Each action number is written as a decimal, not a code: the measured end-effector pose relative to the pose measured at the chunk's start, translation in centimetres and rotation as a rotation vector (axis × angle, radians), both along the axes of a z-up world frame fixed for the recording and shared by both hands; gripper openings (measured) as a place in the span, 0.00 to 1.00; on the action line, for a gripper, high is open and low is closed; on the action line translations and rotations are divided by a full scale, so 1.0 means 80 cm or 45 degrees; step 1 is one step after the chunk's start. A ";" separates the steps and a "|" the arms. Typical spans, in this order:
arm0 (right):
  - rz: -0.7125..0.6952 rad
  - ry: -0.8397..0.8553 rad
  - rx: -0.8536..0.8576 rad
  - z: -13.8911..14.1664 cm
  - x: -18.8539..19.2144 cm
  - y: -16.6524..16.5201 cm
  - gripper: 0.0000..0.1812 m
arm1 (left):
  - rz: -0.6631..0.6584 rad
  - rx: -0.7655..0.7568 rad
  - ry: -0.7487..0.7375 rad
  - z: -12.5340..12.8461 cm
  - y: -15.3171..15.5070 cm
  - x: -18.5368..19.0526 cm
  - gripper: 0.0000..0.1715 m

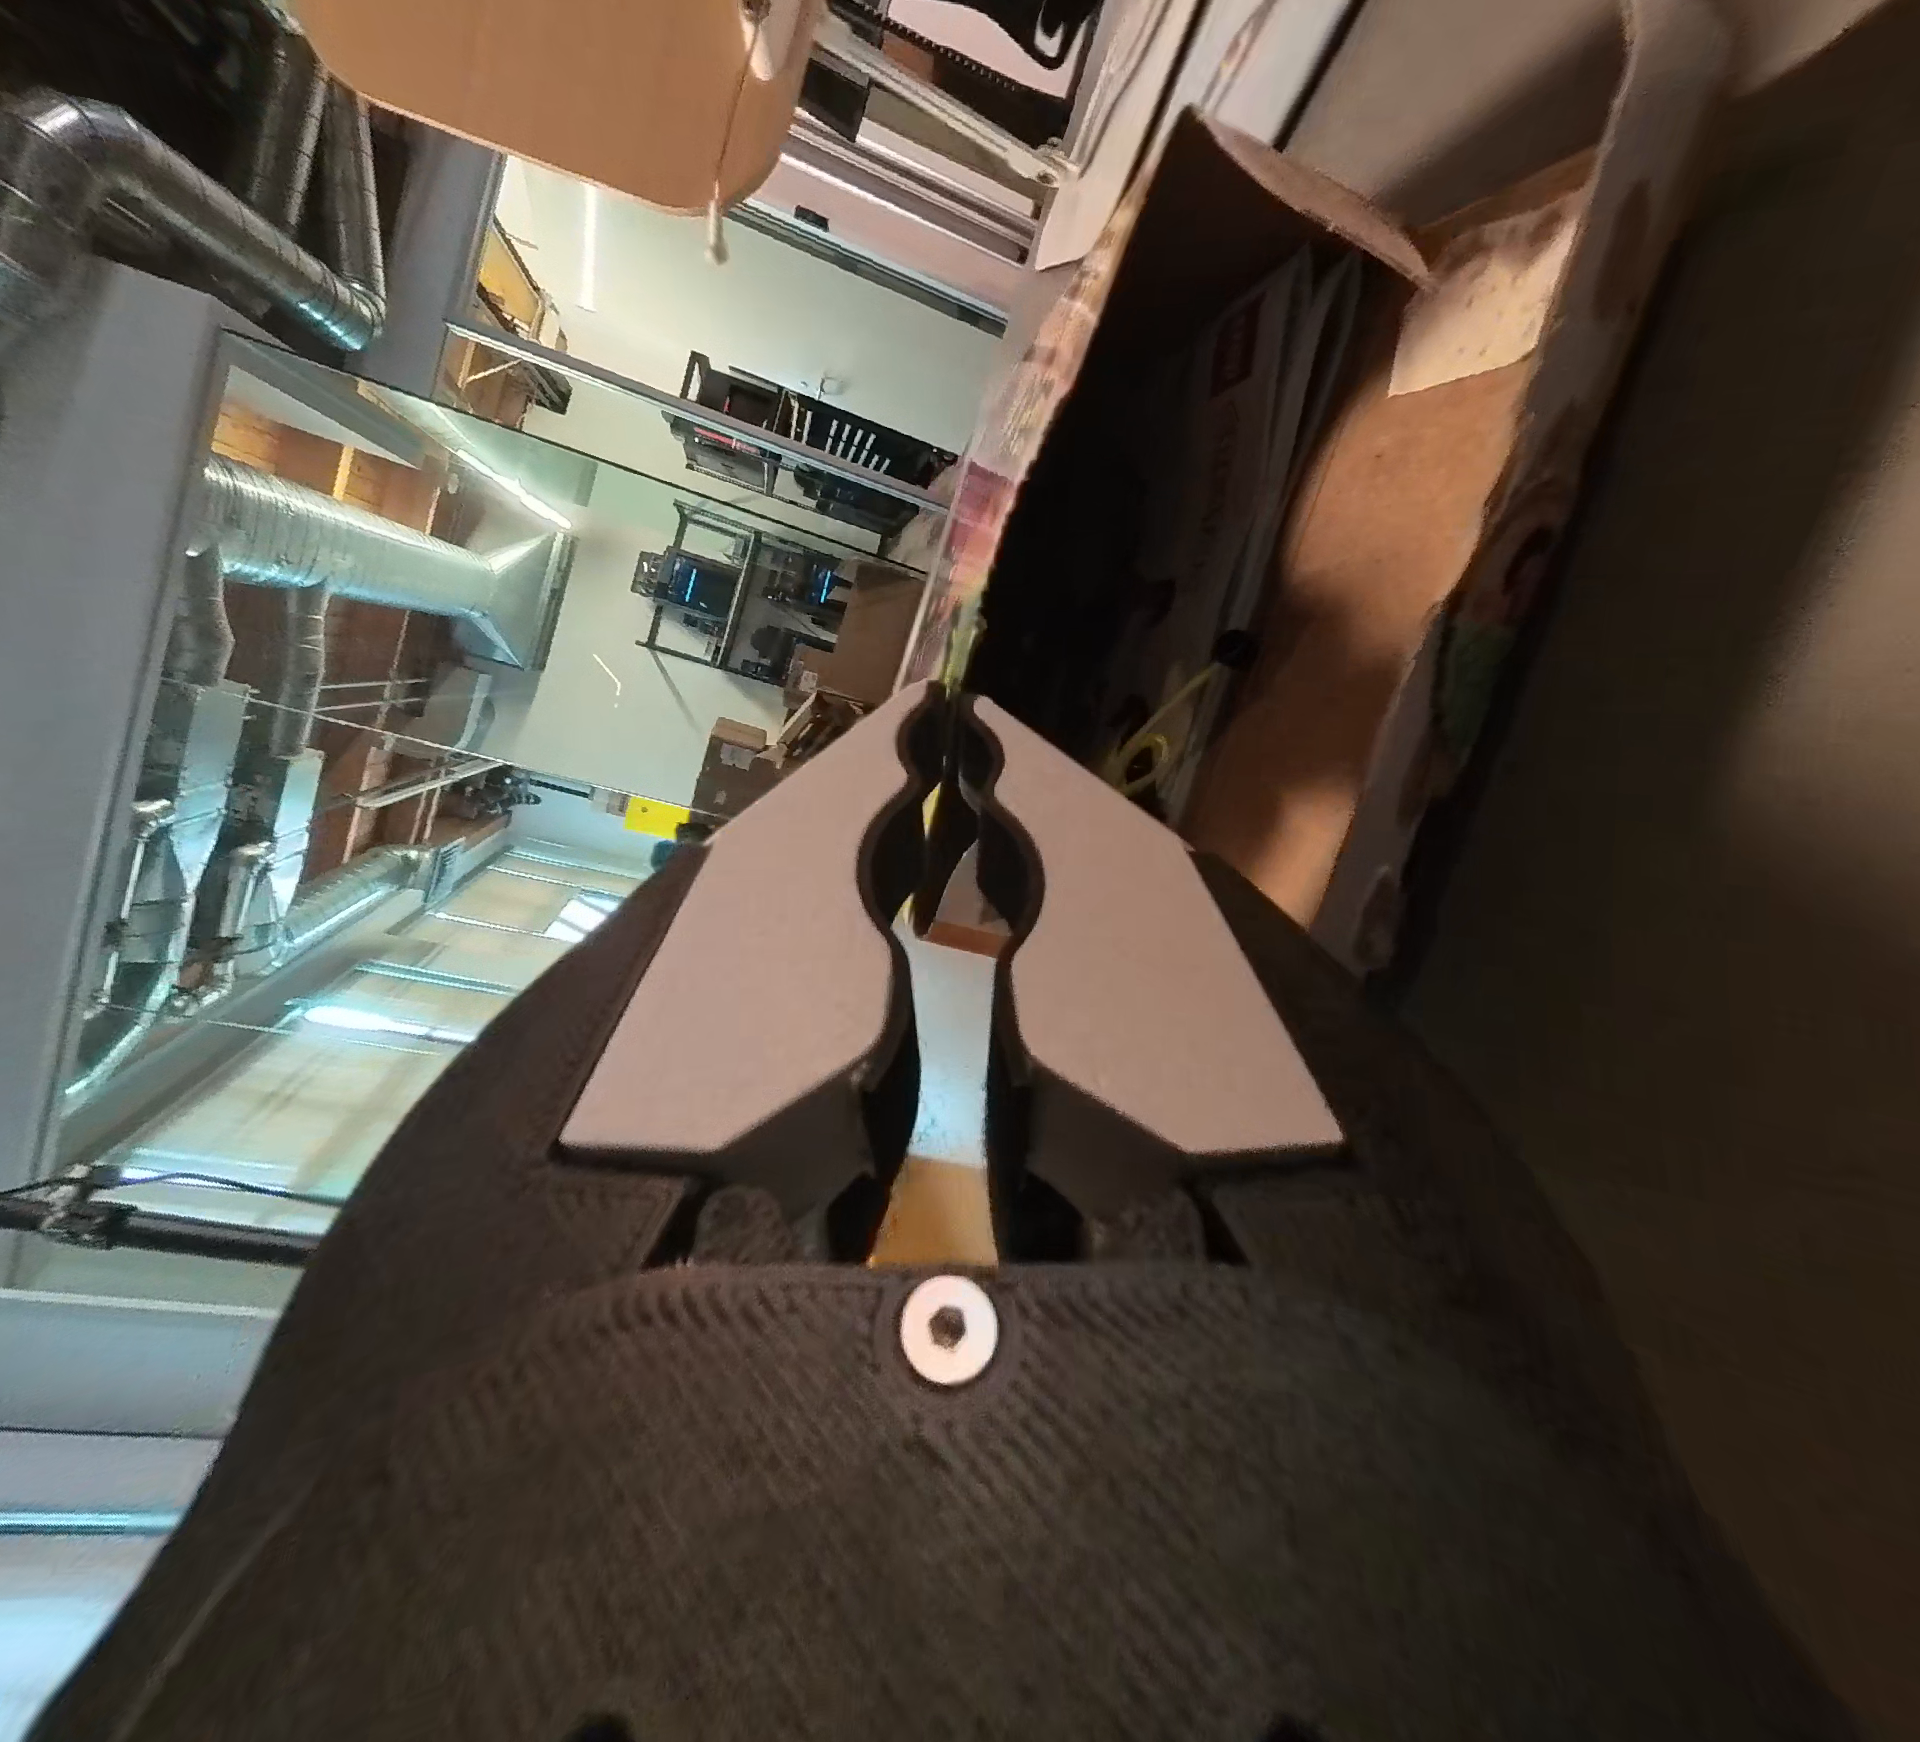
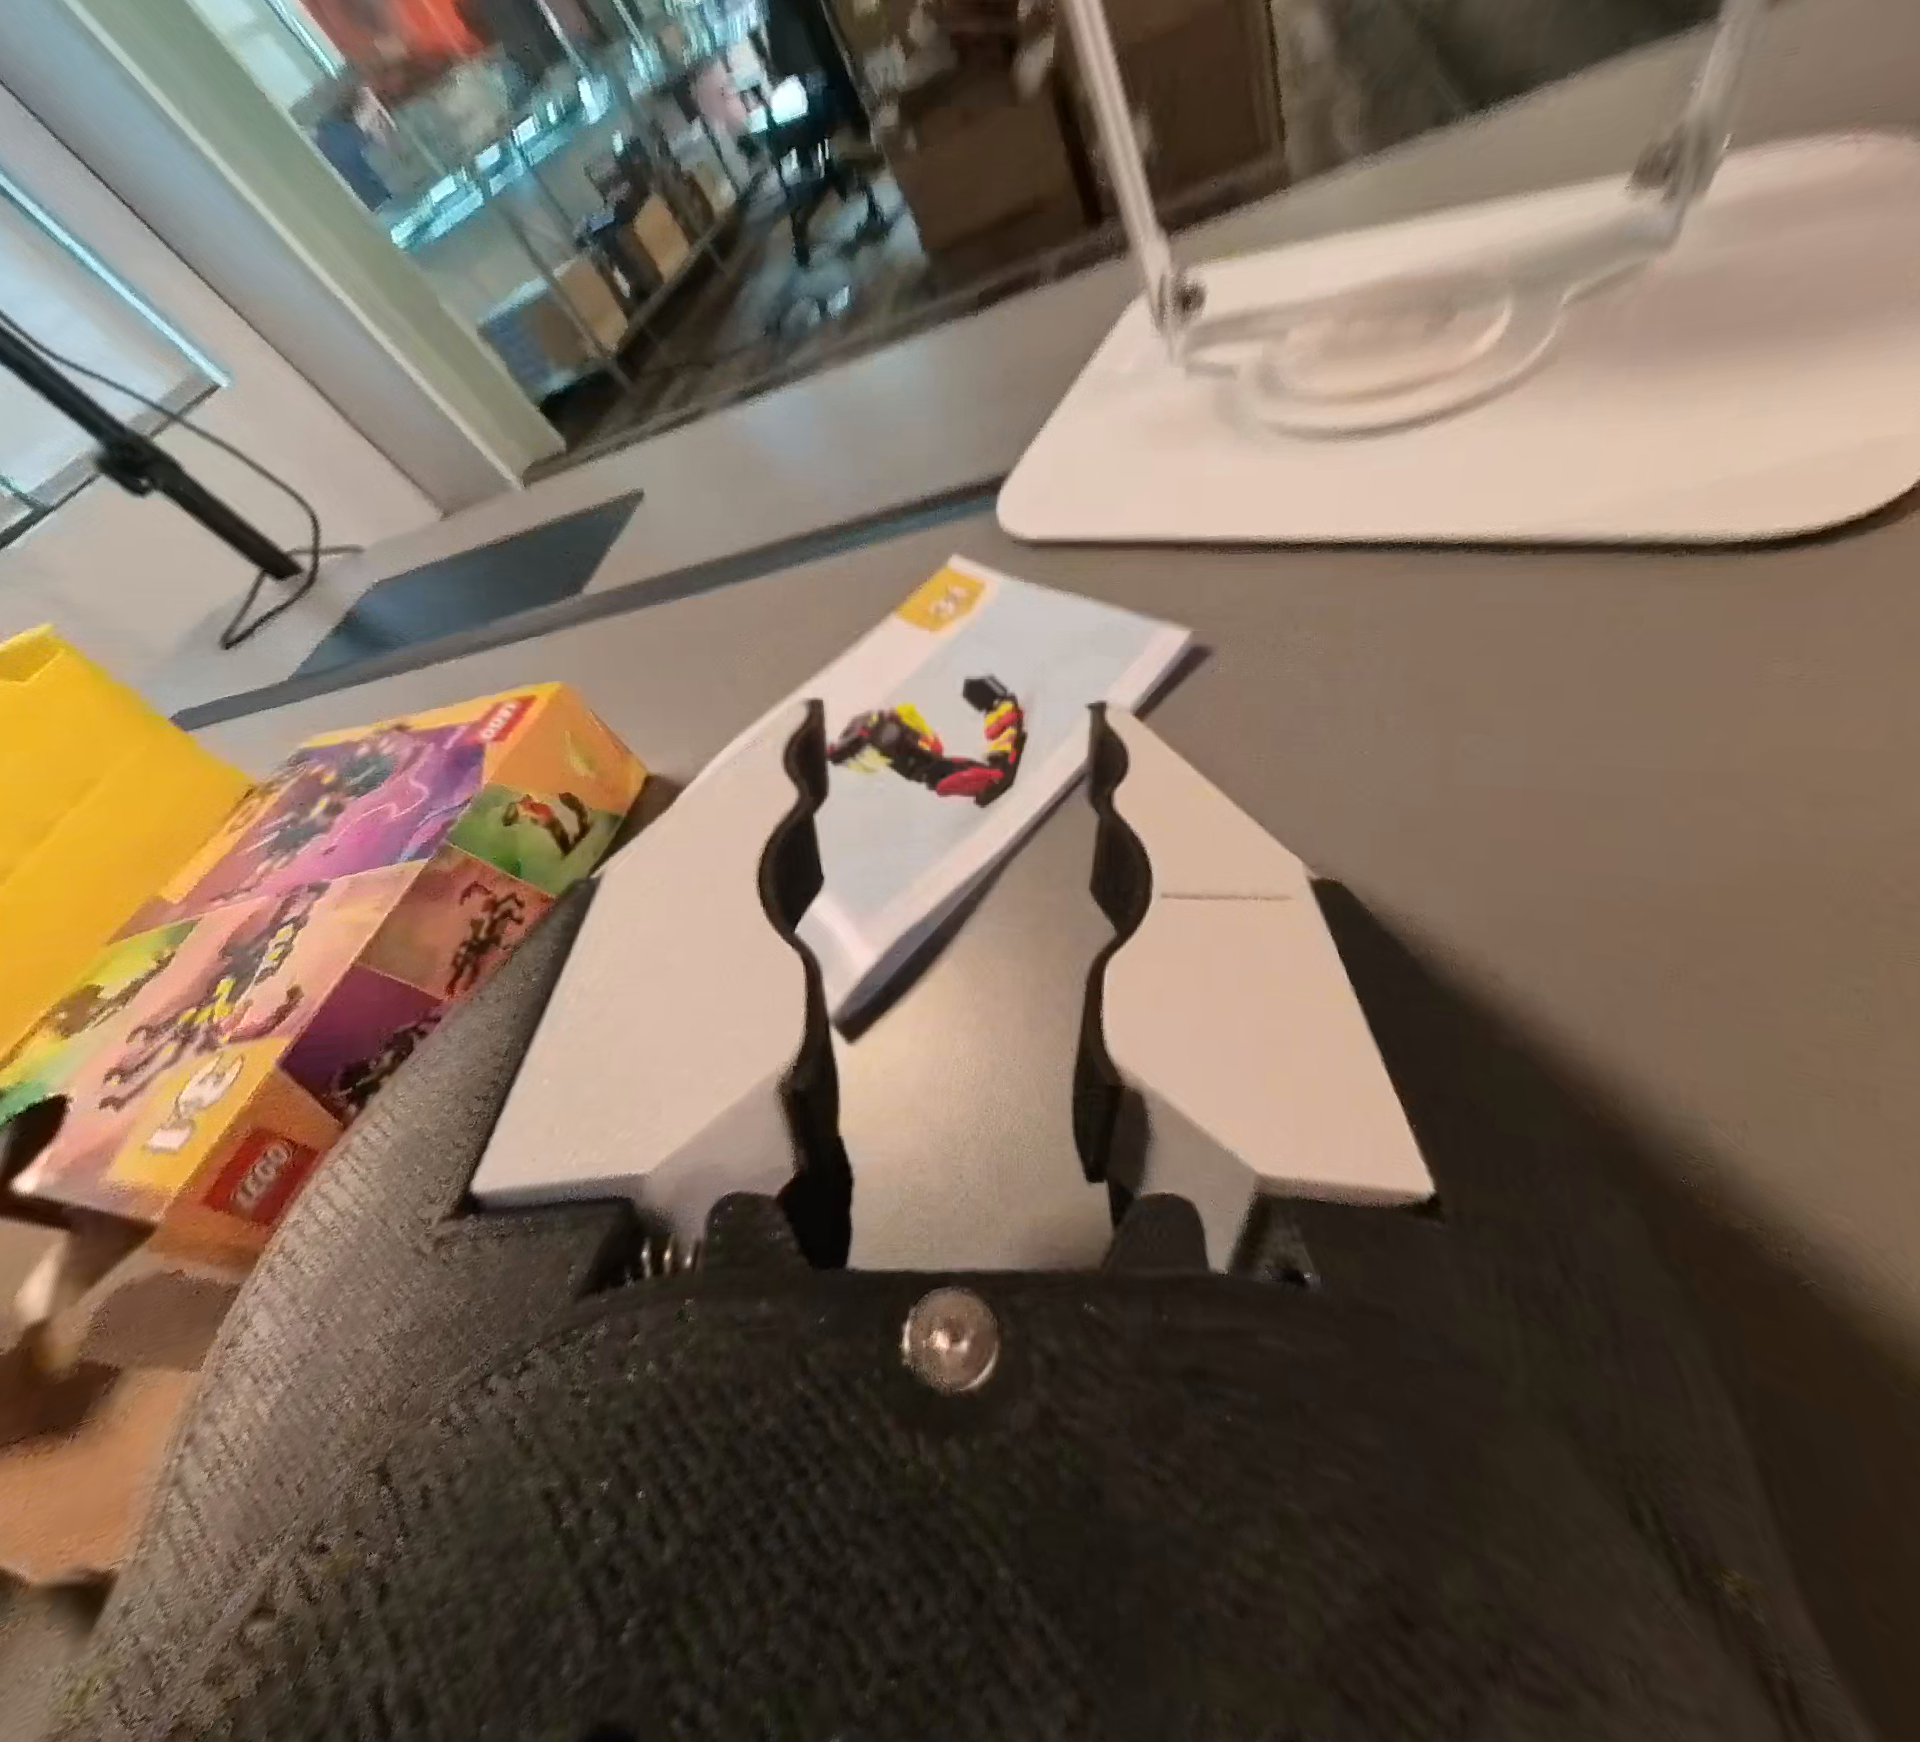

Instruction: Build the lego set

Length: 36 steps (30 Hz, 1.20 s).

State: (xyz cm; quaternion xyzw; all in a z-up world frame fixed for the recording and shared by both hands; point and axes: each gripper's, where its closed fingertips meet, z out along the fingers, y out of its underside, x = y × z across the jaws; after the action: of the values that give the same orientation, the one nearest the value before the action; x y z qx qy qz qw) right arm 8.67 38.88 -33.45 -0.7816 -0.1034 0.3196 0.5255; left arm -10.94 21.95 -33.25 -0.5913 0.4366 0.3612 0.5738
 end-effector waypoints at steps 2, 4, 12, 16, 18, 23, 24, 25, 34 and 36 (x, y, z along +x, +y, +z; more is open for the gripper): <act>-0.058 -0.082 0.206 0.022 0.016 -0.014 0.32 | -0.006 -0.005 -0.025 0.001 0.001 0.001 0.00; -0.065 -0.297 0.541 0.051 0.020 -0.039 0.32 | -0.012 -0.007 -0.046 0.001 0.002 0.002 0.00; 0.751 -0.953 1.525 0.046 -0.138 -0.236 0.08 | -0.039 -0.018 -0.144 0.006 0.005 0.013 0.01; 0.956 -1.204 1.344 -0.005 -0.164 -0.242 0.11 | -0.071 -0.016 -0.193 0.011 0.003 0.019 0.01; 0.957 -1.337 1.296 -0.018 -0.163 -0.232 0.12 | -0.090 -0.014 -0.177 0.010 0.002 0.024 0.00; 1.000 -1.524 1.236 -0.037 -0.159 -0.230 0.13 | -0.147 -0.003 -0.123 0.009 -0.003 0.037 0.00; 0.991 -1.541 1.229 -0.035 -0.159 -0.229 0.13 | -0.162 0.006 -0.095 0.010 -0.004 0.040 0.00; 0.973 -1.558 1.229 -0.031 -0.159 -0.228 0.13 | -0.175 0.018 -0.065 0.009 -0.005 0.043 0.00; 1.064 -1.695 1.030 -0.044 -0.141 -0.235 0.04 | -0.309 0.067 0.047 0.011 -0.022 0.072 0.00; 1.078 -1.707 0.980 -0.049 -0.138 -0.236 0.03 | -0.329 0.066 0.065 0.009 -0.024 0.076 0.00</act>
State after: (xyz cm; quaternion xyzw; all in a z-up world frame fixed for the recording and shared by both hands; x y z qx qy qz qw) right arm -2.39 19.97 -37.39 -0.4693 -0.7716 -0.0955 0.4187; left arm -4.88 20.00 -32.52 -0.5057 0.5141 0.3105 0.6193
